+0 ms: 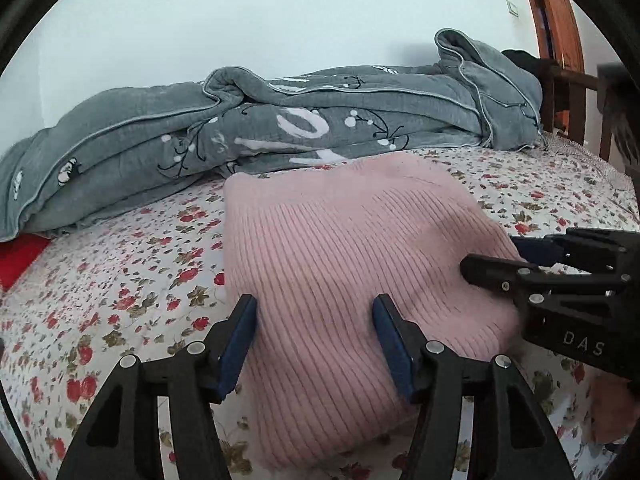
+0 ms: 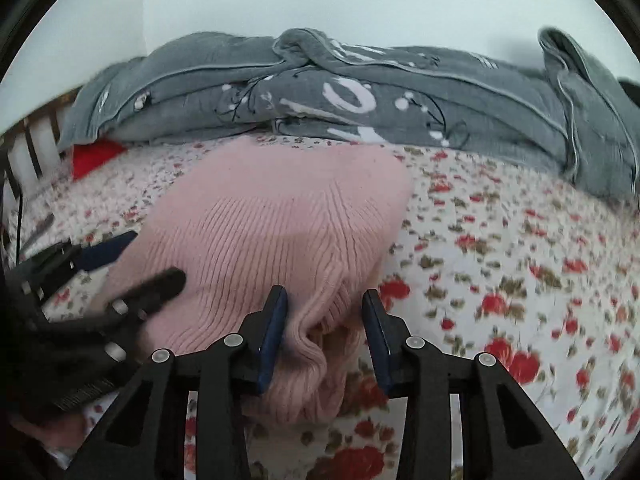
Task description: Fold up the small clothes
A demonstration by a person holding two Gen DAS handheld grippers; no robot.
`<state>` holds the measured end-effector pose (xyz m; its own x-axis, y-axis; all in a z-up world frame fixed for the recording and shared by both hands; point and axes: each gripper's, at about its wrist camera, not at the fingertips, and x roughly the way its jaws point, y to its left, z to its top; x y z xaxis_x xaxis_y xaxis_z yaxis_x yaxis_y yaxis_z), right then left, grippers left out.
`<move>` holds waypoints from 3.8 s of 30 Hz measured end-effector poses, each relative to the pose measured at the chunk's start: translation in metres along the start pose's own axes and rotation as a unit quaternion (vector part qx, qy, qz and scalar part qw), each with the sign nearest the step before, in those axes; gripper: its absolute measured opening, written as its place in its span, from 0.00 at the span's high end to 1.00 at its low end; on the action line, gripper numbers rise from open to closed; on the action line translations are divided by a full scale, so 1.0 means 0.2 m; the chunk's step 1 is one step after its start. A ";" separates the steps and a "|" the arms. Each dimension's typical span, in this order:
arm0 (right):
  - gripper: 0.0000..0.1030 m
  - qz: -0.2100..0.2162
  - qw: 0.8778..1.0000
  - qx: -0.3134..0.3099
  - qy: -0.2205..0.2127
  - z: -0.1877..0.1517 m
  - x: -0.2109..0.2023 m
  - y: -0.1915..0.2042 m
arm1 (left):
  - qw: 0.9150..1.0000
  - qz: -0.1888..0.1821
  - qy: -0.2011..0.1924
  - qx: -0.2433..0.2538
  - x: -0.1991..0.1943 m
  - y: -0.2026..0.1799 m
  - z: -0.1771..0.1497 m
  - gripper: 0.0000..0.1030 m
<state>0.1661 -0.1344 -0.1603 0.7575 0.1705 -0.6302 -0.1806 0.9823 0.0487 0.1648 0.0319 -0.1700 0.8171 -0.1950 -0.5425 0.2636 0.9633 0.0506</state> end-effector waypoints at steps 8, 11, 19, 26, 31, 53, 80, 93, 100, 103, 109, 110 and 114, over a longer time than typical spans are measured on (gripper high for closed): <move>0.63 -0.012 1.000 -0.004 -0.003 -0.04 -0.03 0.03 | 1.000 -0.019 0.002 -0.023 0.03 0.04 0.00 0.43; 0.63 -0.015 1.000 -0.003 -0.003 -0.05 -0.02 0.03 | 0.999 -0.024 -0.003 -0.035 0.01 0.05 -0.04 0.43; 0.63 -0.014 1.000 0.001 0.004 -0.08 -0.04 0.02 | 0.997 -0.051 0.003 -0.064 -0.06 0.15 -0.12 0.43; 0.62 -0.042 0.999 -0.034 -0.003 -0.04 -0.16 0.05 | 0.990 -0.093 0.005 -0.104 -0.15 0.31 -0.12 0.40; 0.62 -0.059 0.996 -0.049 -0.040 0.05 -0.22 0.04 | 0.992 -0.082 -0.013 -0.100 -0.16 0.39 -0.01 0.40; 0.68 -0.006 0.997 0.060 0.039 0.34 0.28 -0.20 | 0.986 -0.149 0.032 -0.072 0.34 0.38 0.34 0.68; 0.58 -0.008 0.997 0.068 0.019 0.32 0.39 -0.22 | 0.974 -0.175 0.054 -0.131 0.55 0.46 0.26 0.62; 0.53 -0.010 0.996 0.085 0.039 0.33 0.35 -0.24 | 0.969 -0.166 0.044 -0.180 0.37 0.51 0.15 0.55; 0.53 -0.012 0.997 0.074 0.012 0.24 0.14 -0.15 | 0.972 -0.143 0.047 -0.178 0.17 0.48 0.07 0.54; 0.53 -0.015 0.997 0.073 0.007 0.19 0.06 -0.12 | 0.974 -0.135 0.049 -0.175 0.10 0.46 0.04 0.54; 0.53 0.006 0.996 0.092 0.016 0.07 -0.07 -0.13 | 0.977 -0.126 0.072 -0.157 -0.05 0.40 -0.05 0.54; 0.53 0.004 0.996 0.086 0.022 0.05 -0.08 -0.12 | 0.977 -0.126 0.073 -0.157 -0.07 0.38 -0.07 0.54; 0.53 -0.010 0.997 0.066 0.026 -0.05 -0.17 -0.08 | 0.982 -0.099 0.085 -0.135 -0.15 0.33 -0.11 0.54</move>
<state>0.1380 -0.1573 -0.1477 0.7257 0.1495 -0.6715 -0.0788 0.9877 0.1347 0.1469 0.1047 -0.1690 0.6601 -0.3722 -0.6525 0.2451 0.9278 -0.2812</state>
